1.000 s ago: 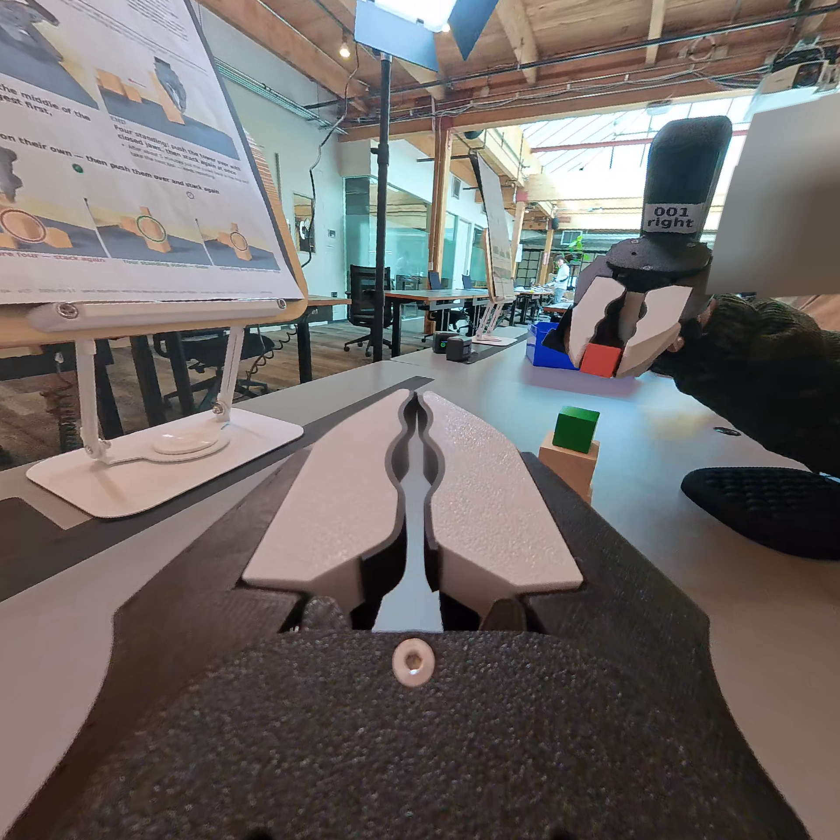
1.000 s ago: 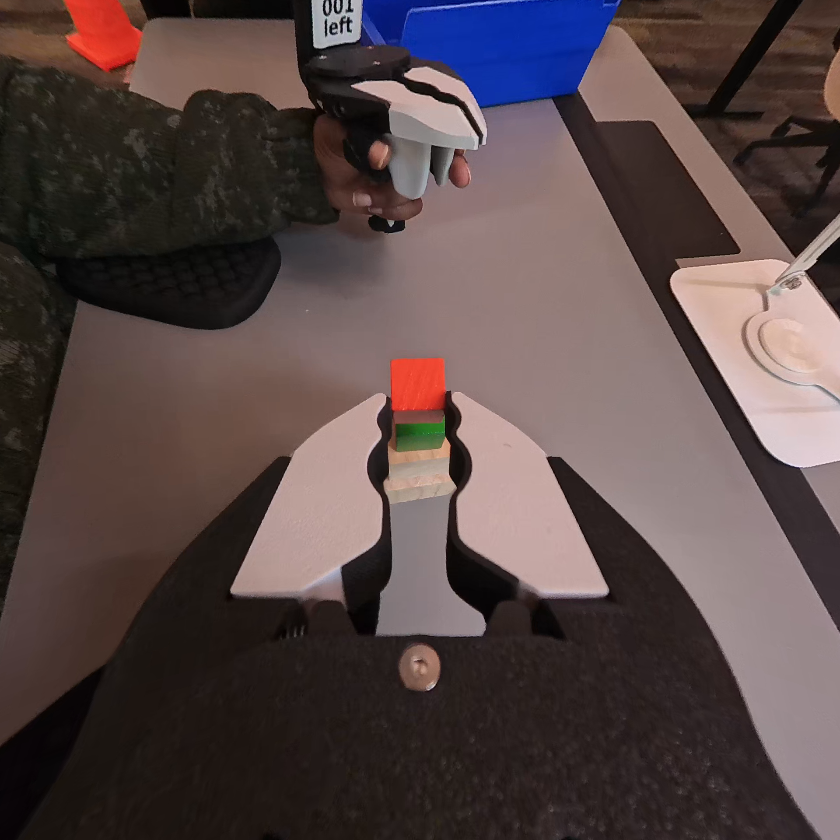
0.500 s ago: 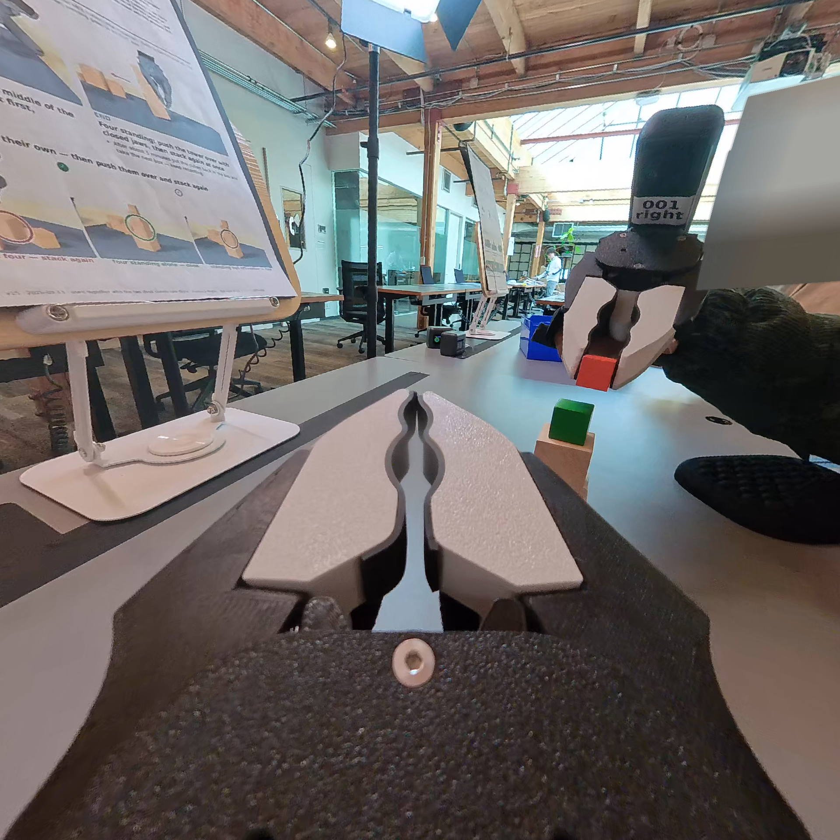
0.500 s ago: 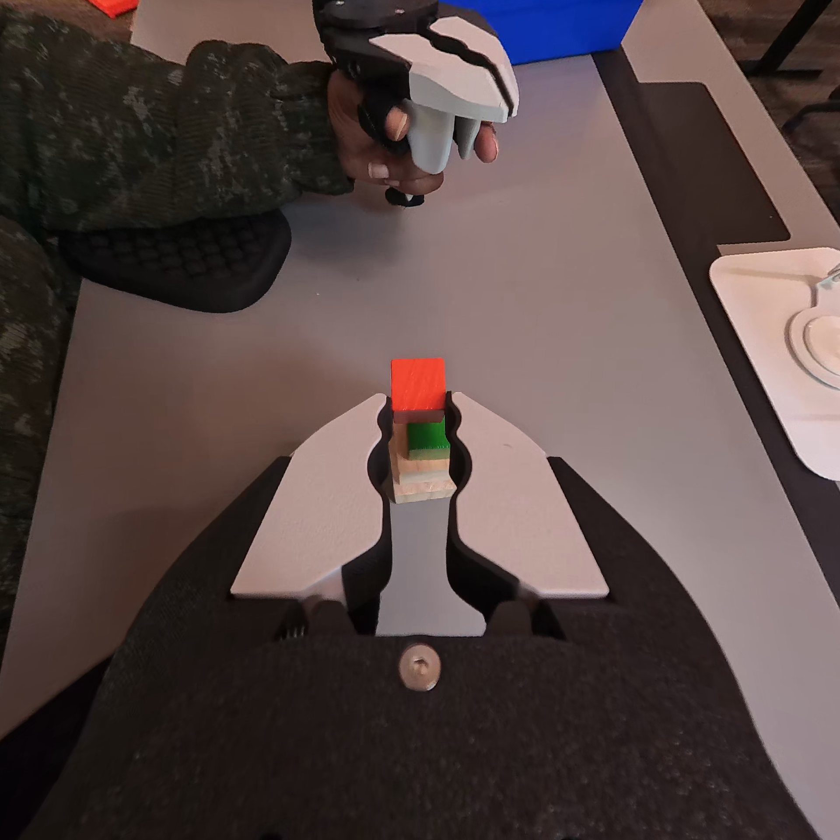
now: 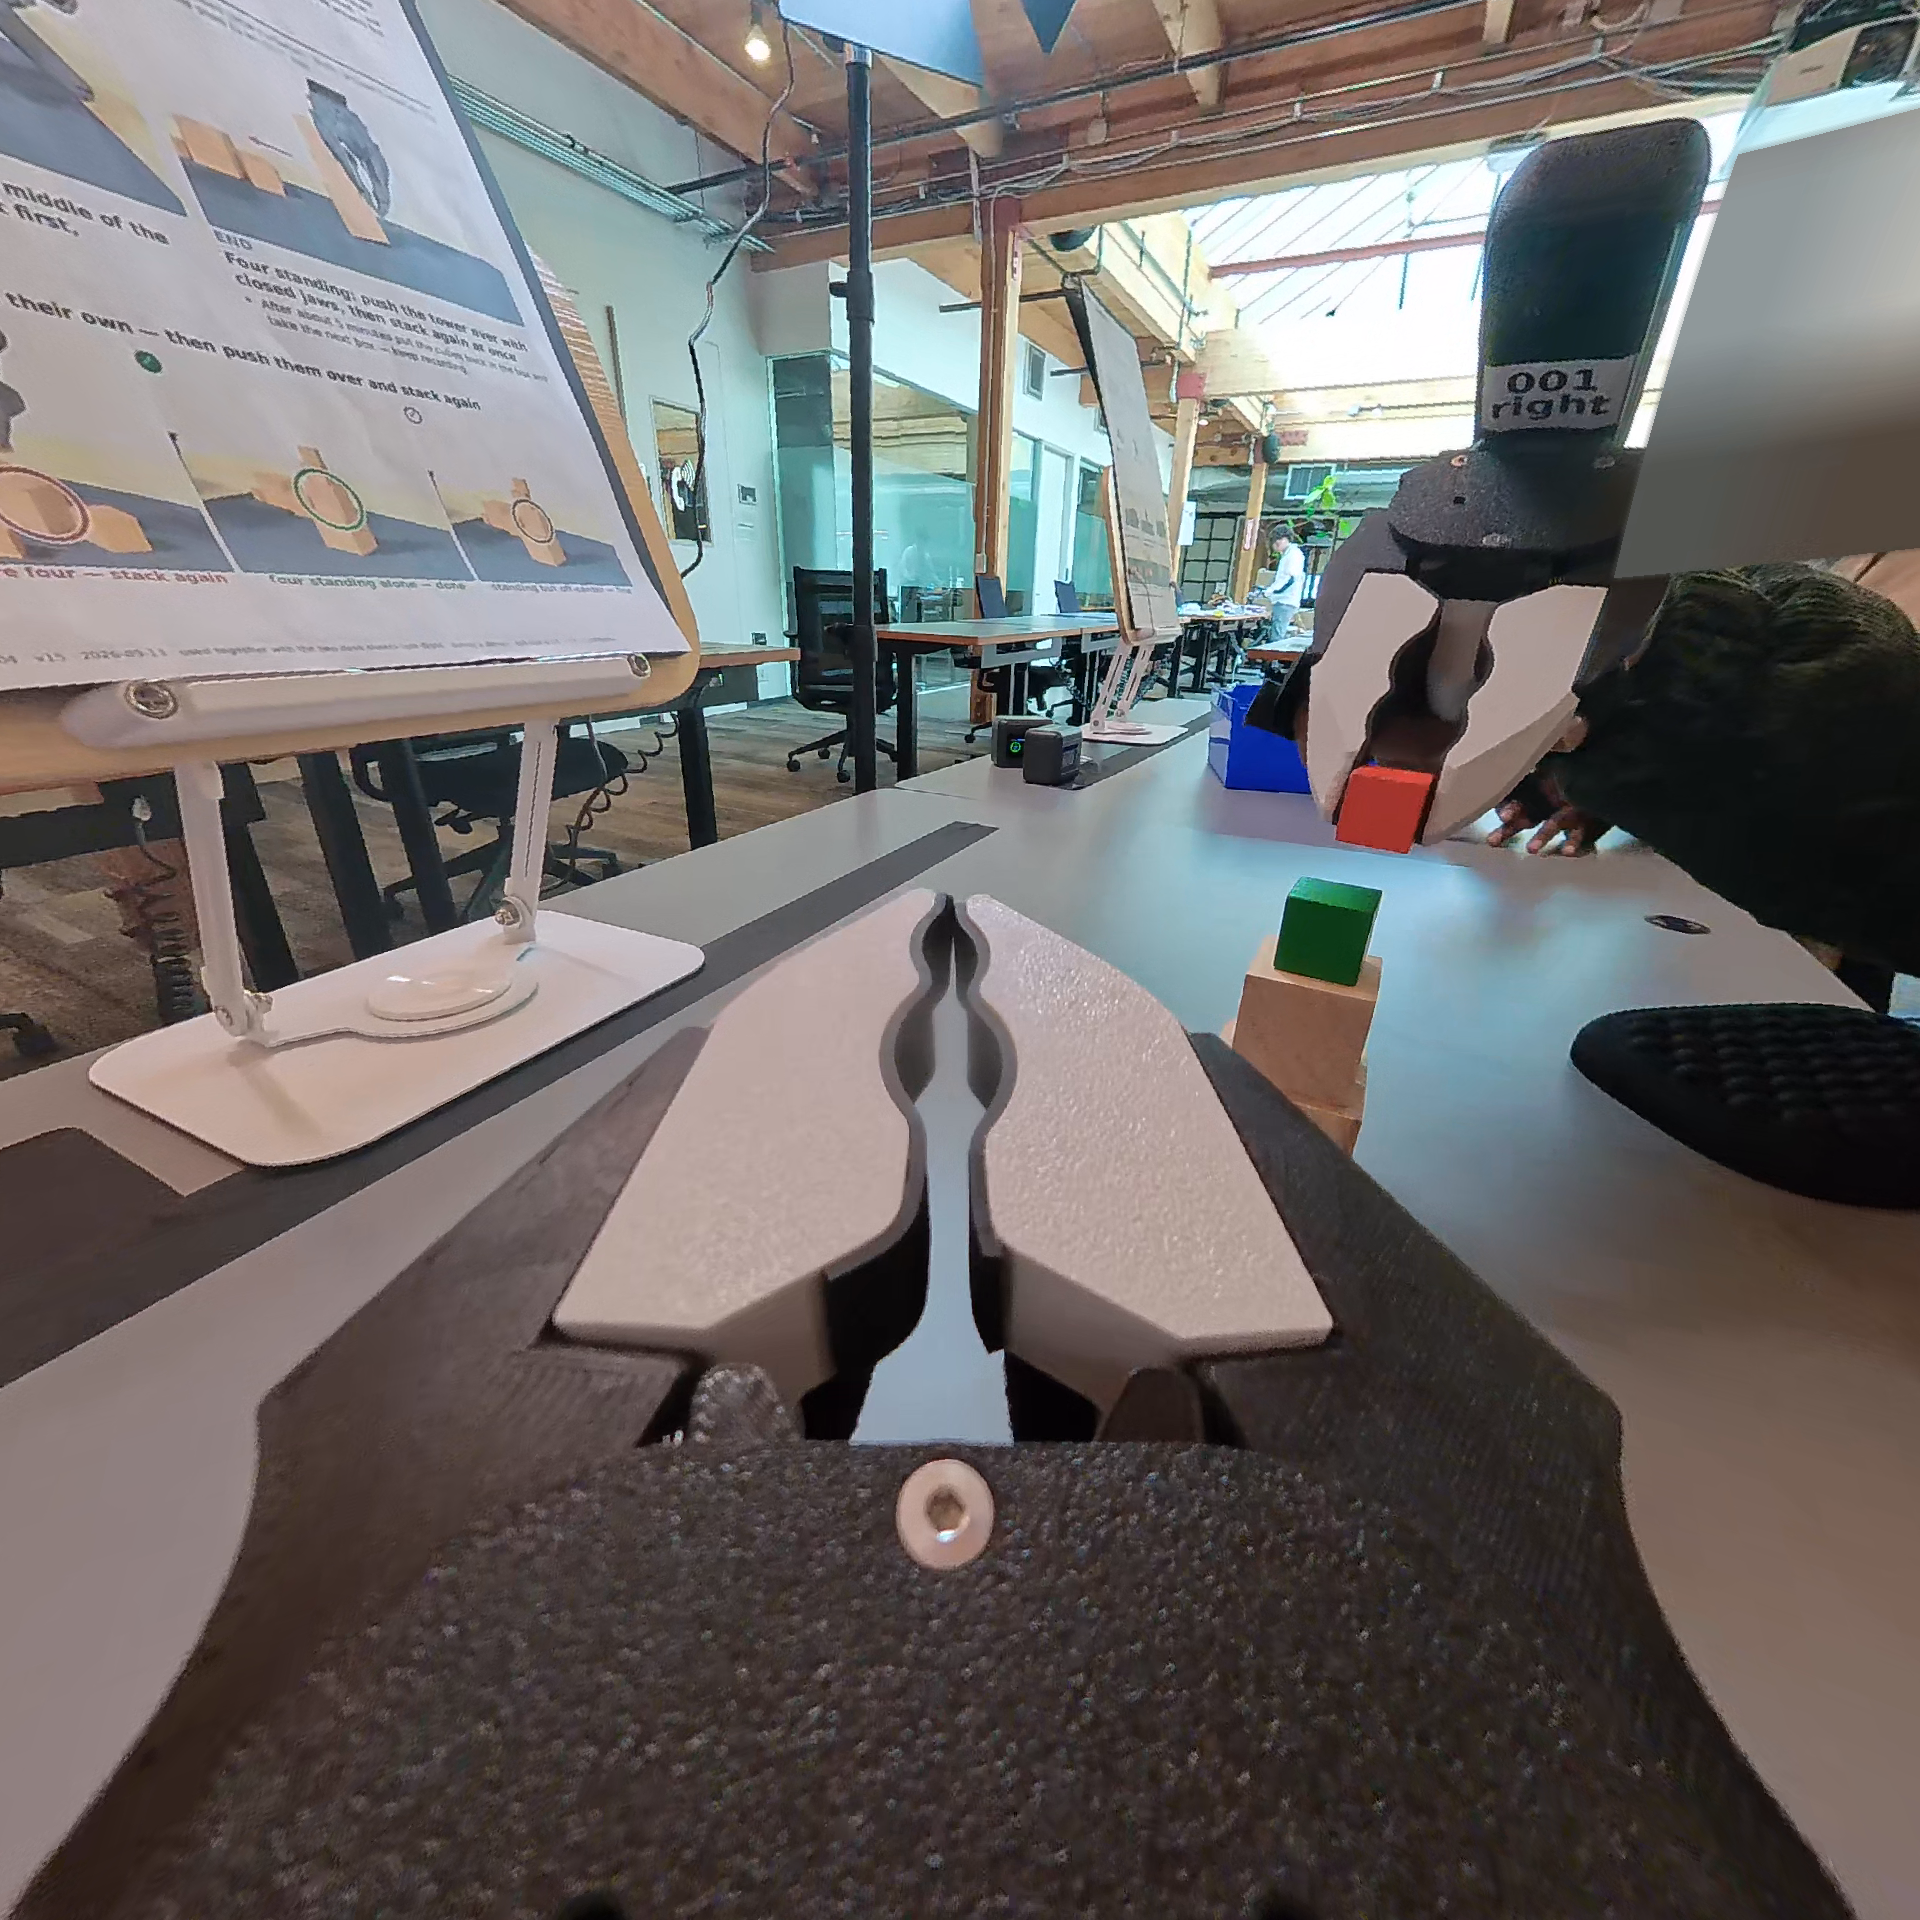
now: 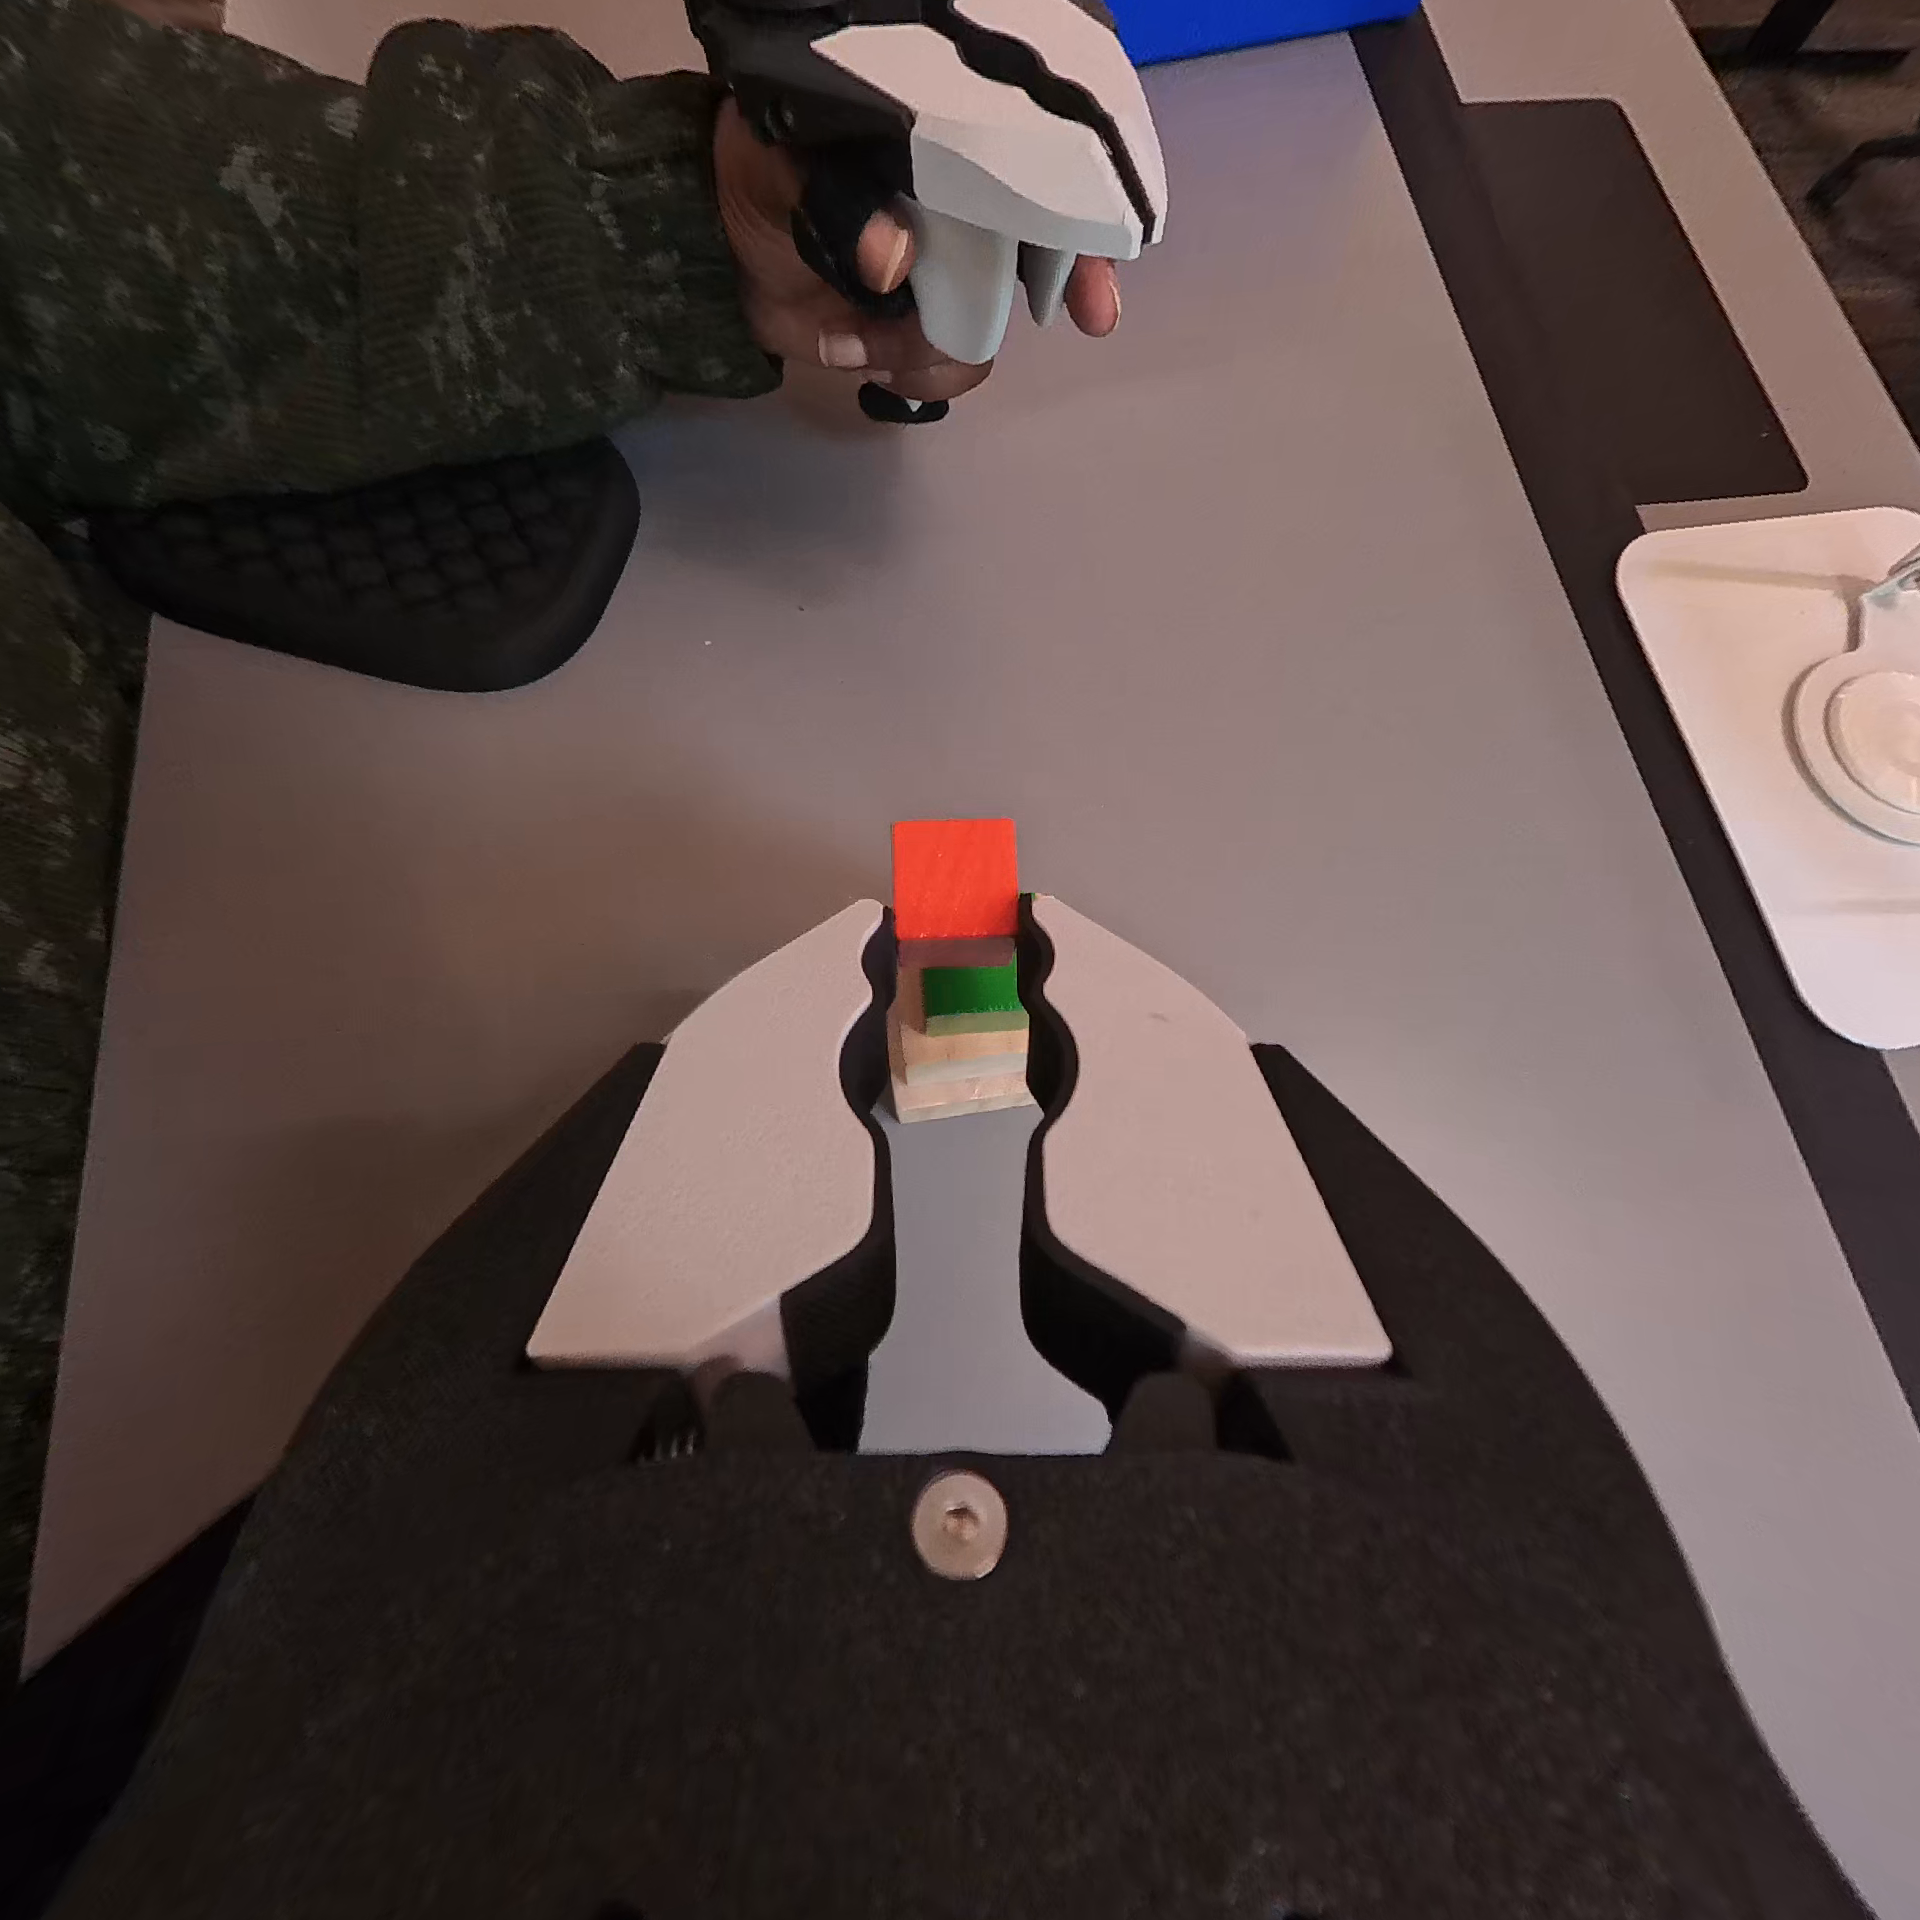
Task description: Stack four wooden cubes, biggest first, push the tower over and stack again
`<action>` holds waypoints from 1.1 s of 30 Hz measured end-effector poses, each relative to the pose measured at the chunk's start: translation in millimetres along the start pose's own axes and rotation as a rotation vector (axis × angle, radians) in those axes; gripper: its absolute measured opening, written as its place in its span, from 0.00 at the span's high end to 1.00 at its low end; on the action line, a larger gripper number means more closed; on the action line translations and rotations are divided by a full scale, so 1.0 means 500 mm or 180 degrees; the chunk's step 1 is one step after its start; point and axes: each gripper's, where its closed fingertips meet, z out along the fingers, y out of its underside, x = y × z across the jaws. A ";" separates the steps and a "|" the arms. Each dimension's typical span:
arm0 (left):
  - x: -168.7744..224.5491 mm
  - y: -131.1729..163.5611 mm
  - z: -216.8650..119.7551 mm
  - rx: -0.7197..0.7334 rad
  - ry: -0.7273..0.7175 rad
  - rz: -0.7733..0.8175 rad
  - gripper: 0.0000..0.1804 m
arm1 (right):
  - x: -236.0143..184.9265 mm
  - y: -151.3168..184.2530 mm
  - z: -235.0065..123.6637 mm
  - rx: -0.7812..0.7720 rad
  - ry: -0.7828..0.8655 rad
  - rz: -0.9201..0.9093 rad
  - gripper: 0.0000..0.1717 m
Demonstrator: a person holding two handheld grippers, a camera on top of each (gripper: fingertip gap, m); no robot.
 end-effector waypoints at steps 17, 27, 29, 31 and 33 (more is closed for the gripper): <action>0.002 0.002 -0.002 -0.0046 0.0025 0.0004 1.00 | 0.009 0.028 0.017 -0.0107 -0.0247 0.0013 0.87; 0.002 0.005 -0.001 -0.0063 0.0030 -0.0009 1.00 | 0.007 0.031 0.024 -0.0097 -0.0285 -0.0043 0.87; 0.003 0.005 -0.001 -0.0066 0.0033 -0.0009 1.00 | 0.008 0.032 0.024 -0.0097 -0.0290 -0.0054 0.87; 0.003 0.005 -0.001 -0.0066 0.0035 -0.0009 1.00 | 0.007 0.032 0.023 -0.0100 -0.0299 -0.0072 0.87; 0.003 0.005 -0.001 -0.0067 0.0035 -0.0010 1.00 | 0.007 0.032 0.023 -0.0100 -0.0301 -0.0084 0.86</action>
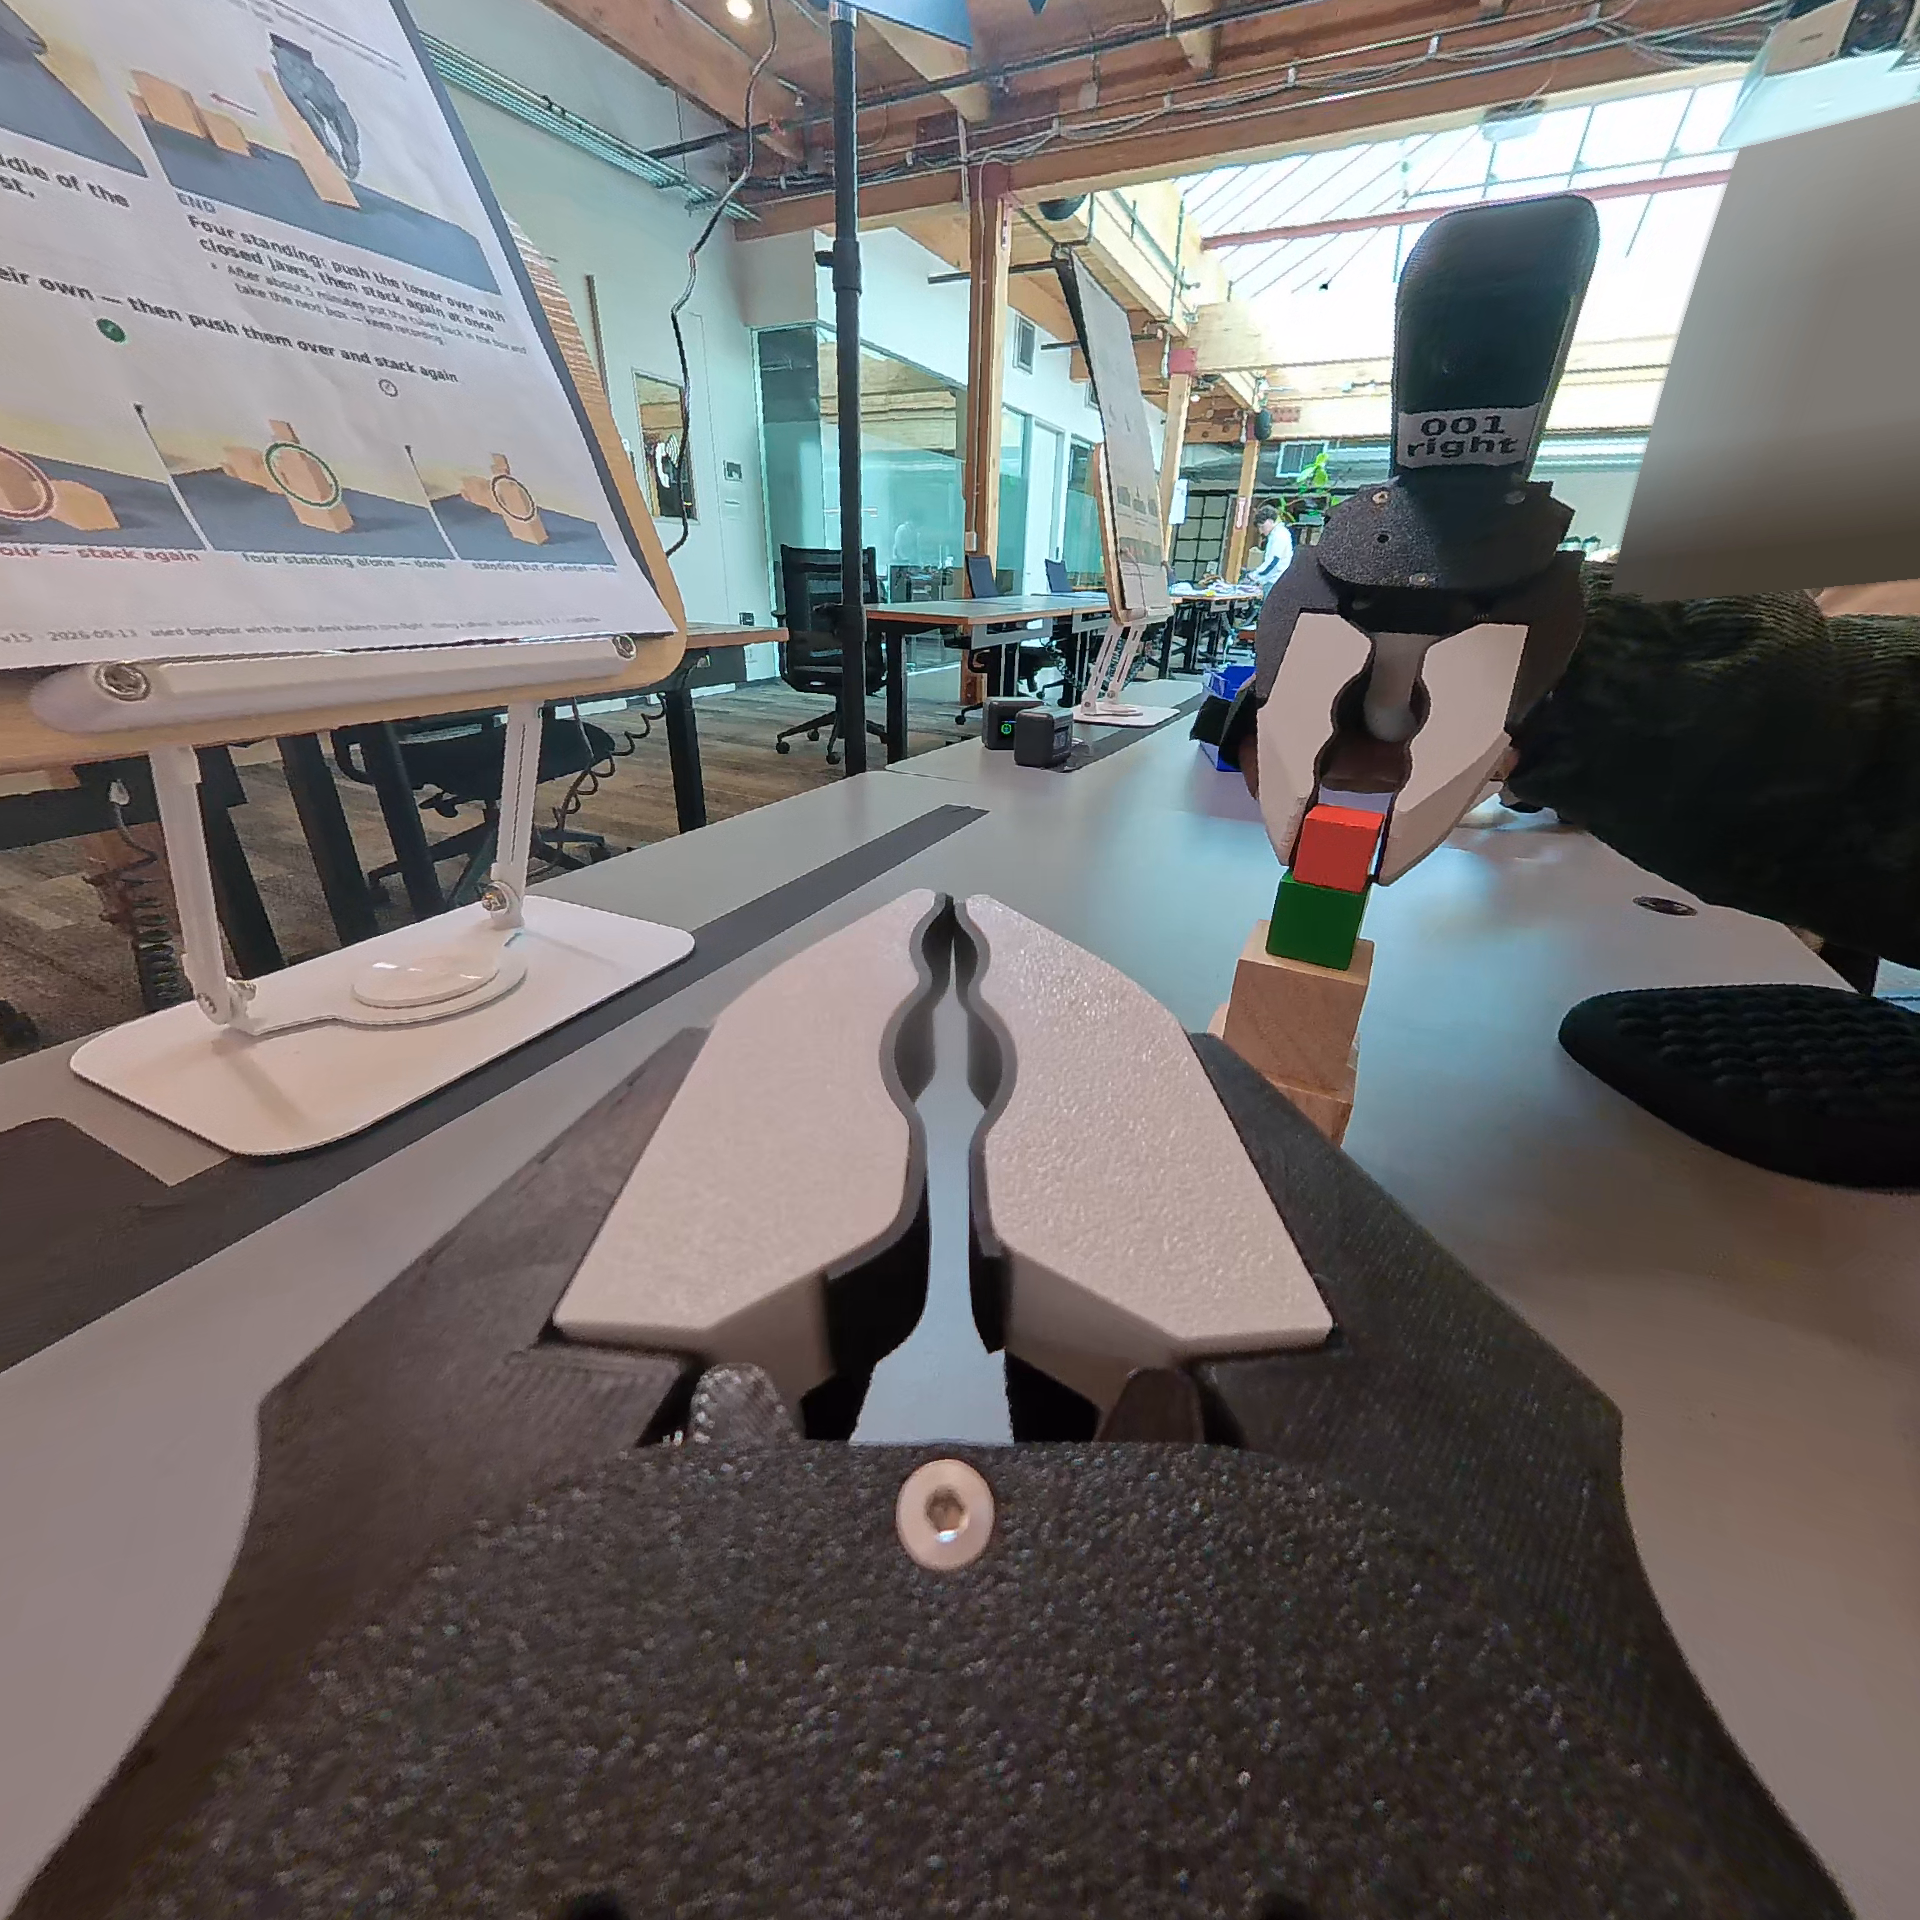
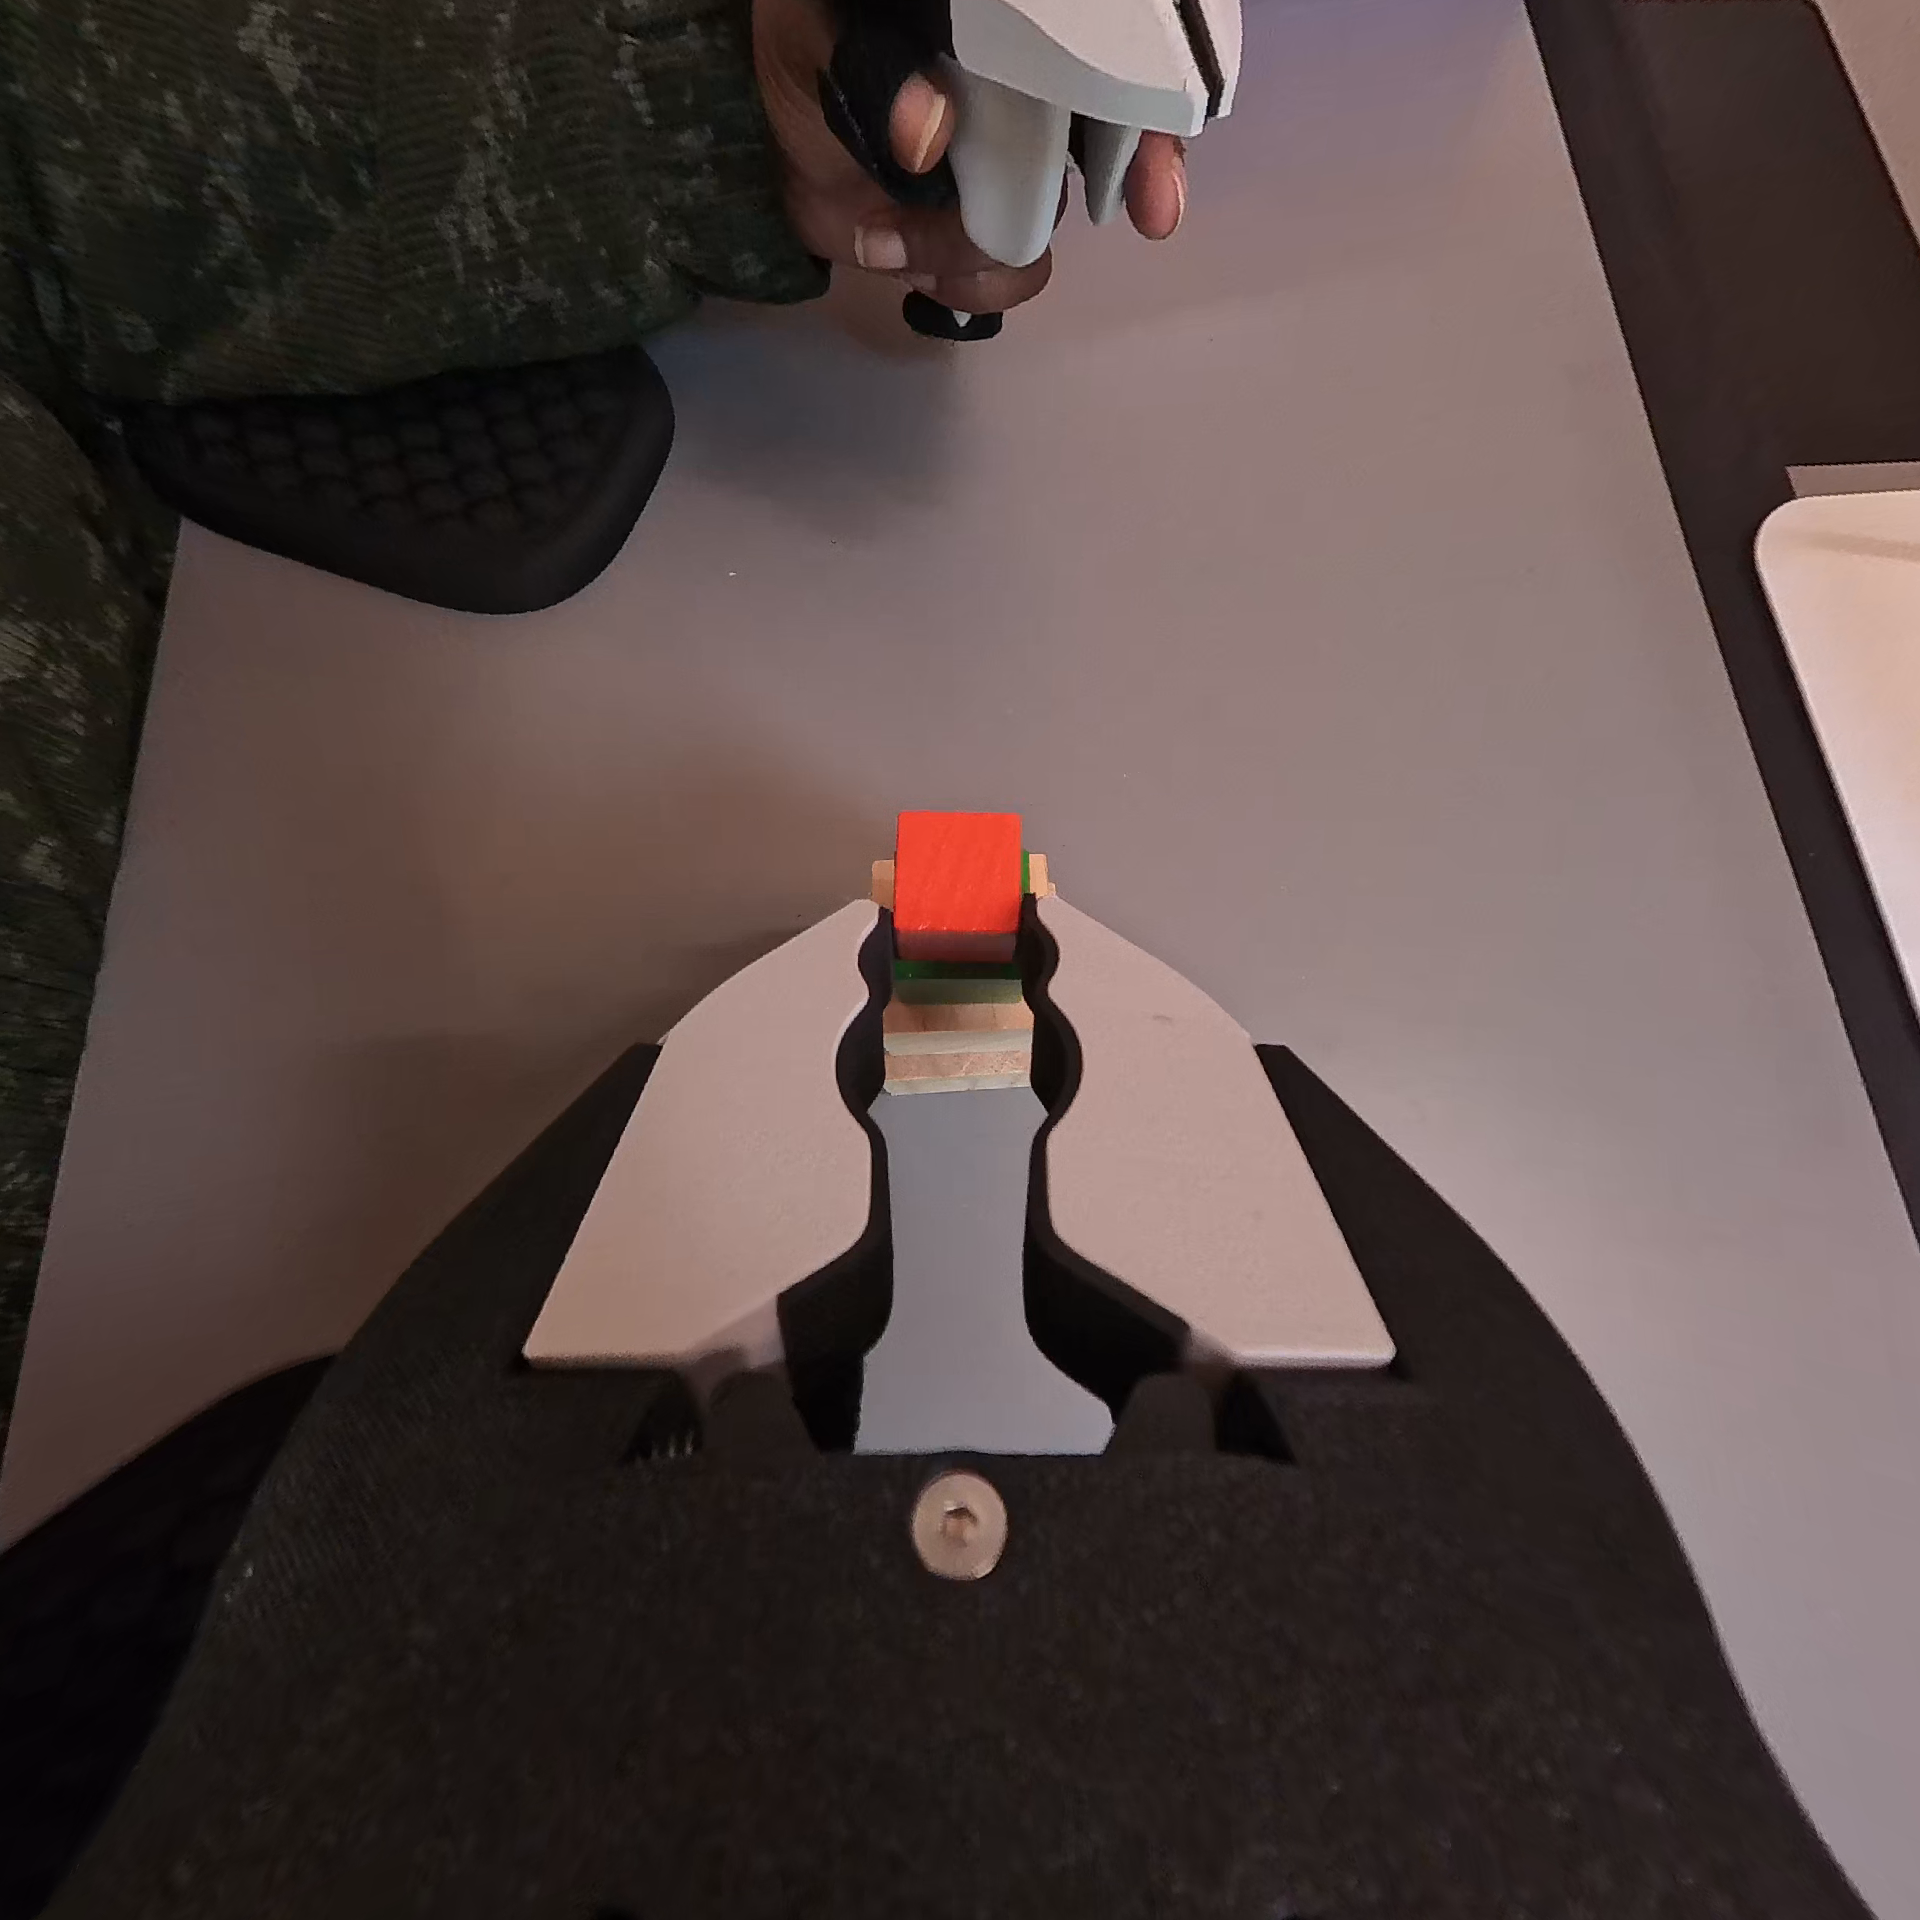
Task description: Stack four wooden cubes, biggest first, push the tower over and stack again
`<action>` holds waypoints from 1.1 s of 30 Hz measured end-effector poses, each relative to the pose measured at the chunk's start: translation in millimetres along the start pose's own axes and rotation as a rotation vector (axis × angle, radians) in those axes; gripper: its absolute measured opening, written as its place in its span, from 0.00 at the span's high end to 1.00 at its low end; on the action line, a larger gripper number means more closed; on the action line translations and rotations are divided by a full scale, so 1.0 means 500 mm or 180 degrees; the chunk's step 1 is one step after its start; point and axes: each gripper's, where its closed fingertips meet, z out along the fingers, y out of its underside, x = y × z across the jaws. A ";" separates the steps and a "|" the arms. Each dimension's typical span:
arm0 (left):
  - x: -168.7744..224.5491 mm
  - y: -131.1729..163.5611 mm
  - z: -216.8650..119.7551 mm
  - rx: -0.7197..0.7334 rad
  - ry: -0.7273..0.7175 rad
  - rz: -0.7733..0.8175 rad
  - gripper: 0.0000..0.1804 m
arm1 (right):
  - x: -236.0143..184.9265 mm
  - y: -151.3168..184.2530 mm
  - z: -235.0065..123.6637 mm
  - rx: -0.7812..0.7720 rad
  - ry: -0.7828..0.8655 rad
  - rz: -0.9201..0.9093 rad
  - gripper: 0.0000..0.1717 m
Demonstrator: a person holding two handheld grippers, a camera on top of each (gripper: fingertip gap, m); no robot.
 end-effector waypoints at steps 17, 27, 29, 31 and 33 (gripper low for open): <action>0.000 0.003 0.002 -0.0020 0.0005 -0.0010 1.00 | 0.000 0.004 0.002 -0.0064 0.0020 -0.0145 0.80; 0.002 0.005 0.003 -0.0032 0.0014 -0.0011 1.00 | 0.012 0.024 0.013 -0.0160 0.0134 -0.0109 0.75; 0.002 0.005 0.003 -0.0032 0.0014 -0.0012 1.00 | 0.011 0.024 0.015 -0.0148 0.0156 -0.0117 0.79; 0.002 0.005 0.003 -0.0033 0.0015 -0.0010 1.00 | 0.010 0.024 0.017 -0.0141 0.0170 -0.0102 0.81; 0.001 0.006 0.003 -0.0034 0.0012 -0.0015 1.00 | 0.009 0.025 0.020 -0.0129 0.0179 -0.0088 0.82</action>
